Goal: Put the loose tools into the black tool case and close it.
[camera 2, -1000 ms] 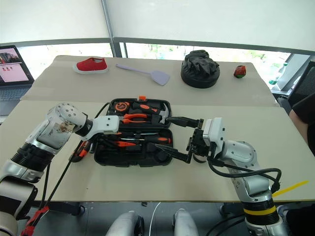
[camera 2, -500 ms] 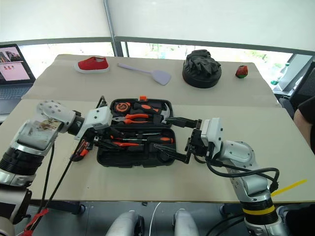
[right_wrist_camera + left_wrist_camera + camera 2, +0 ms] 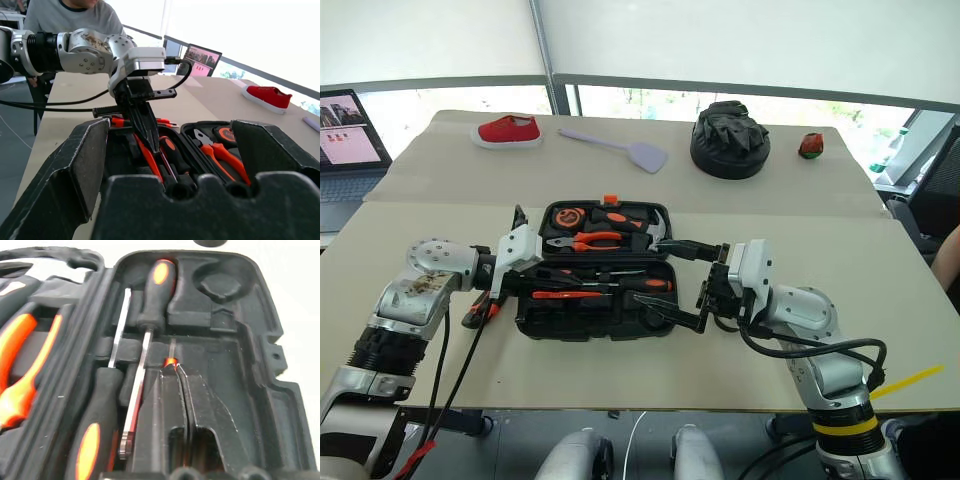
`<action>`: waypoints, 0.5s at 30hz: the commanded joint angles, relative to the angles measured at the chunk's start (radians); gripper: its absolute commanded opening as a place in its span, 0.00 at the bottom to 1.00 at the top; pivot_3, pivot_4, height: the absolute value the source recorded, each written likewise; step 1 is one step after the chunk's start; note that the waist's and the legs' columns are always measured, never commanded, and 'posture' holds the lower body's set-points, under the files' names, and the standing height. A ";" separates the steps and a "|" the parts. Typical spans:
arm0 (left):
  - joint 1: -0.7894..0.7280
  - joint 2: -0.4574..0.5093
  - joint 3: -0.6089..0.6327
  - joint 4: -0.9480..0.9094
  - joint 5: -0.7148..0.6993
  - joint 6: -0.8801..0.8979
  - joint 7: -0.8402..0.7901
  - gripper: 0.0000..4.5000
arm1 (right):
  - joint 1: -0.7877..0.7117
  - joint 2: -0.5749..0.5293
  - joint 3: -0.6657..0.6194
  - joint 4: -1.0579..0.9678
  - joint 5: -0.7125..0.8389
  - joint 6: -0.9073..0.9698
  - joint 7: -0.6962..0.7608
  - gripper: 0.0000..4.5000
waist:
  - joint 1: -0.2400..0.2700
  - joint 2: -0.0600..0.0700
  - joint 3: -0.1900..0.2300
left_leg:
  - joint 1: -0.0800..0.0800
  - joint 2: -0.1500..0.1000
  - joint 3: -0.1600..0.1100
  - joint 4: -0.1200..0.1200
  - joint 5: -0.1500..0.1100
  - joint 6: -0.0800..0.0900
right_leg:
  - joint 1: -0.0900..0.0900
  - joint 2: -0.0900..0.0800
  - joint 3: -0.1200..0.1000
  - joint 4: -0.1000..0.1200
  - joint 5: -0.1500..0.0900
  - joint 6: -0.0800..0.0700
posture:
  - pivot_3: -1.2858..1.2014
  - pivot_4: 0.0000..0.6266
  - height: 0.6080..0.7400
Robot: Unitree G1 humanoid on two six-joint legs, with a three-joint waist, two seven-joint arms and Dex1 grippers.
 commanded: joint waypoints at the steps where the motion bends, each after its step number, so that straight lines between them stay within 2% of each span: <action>1: 0.019 0.029 0.002 -0.031 0.001 -0.082 -0.024 0.01 | 0.009 0.000 -0.021 -0.037 0.019 -0.002 -0.007 1.00 | 0.000 0.000 0.000 | 0.000 0.000 0.000 0.000 0.000 0.000 | 0.000 0.000 0.000 0.000 0.000 0.000 | 0.52 0.24 1.00; 5: 0.034 0.027 -0.020 0.011 0.061 -0.172 0.010 0.01 | 0.014 0.005 -0.018 -0.037 0.016 -0.006 -0.012 1.00 | 0.004 0.000 0.000 | 0.000 0.000 0.000 0.000 0.000 0.000 | 0.000 -0.001 0.000 0.000 0.000 0.000 | 0.52 0.24 1.00; 15: 0.008 0.014 -0.024 0.095 0.112 -0.210 0.087 0.01 | 0.026 0.013 -0.016 -0.037 0.012 -0.017 -0.018 1.00 | 0.004 0.000 0.000 | 0.000 0.000 0.000 0.000 0.000 0.000 | 0.000 0.000 0.000 0.000 0.000 0.000 | 0.52 0.24 1.00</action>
